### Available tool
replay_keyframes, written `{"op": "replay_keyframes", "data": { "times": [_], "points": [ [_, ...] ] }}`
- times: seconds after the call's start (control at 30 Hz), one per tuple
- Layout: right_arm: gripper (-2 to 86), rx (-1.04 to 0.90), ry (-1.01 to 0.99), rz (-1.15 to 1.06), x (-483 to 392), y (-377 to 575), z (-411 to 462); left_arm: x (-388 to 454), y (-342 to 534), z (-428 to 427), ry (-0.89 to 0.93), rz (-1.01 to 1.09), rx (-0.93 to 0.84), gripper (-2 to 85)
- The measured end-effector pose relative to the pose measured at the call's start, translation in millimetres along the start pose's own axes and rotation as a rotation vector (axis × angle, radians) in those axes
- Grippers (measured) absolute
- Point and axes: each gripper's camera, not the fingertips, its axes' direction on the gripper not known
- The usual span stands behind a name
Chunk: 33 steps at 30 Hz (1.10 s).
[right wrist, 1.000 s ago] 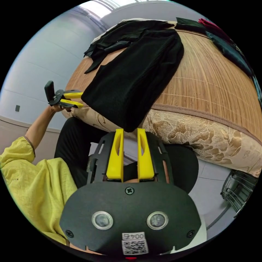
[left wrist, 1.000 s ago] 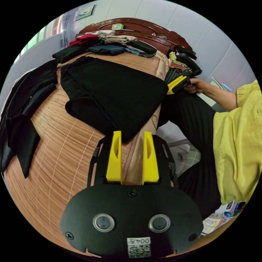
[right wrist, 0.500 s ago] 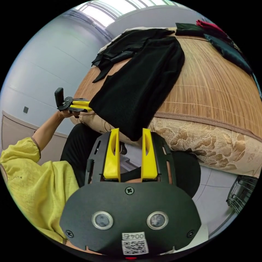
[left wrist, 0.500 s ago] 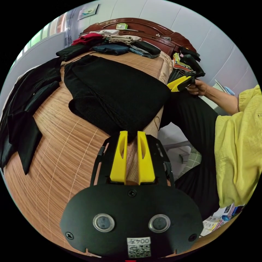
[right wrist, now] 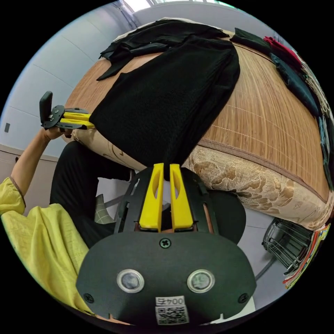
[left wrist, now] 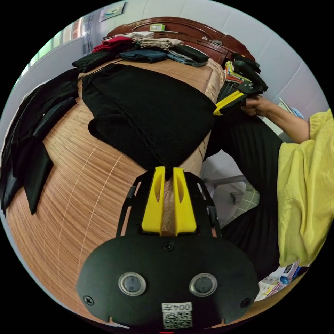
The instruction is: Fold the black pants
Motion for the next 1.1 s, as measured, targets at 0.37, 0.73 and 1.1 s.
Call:
{"op": "replay_keyframes", "data": {
  "times": [0.37, 0.73, 1.1],
  "points": [
    [8.0, 0.340, -0.052, 0.194, 31, 67, -40, 22, 7, -91, -0.078, -0.206, 0.218, 2.5],
    [6.1, 0.222, -0.014, 0.120, 24, 43, 17, 50, -61, -15, -0.098, -0.249, -0.048, 3.1],
    [11.0, 0.290, -0.336, 0.355, 97, 116, 12, 120, -37, -71, -0.138, -0.145, 0.088, 7.5]
  ]
}}
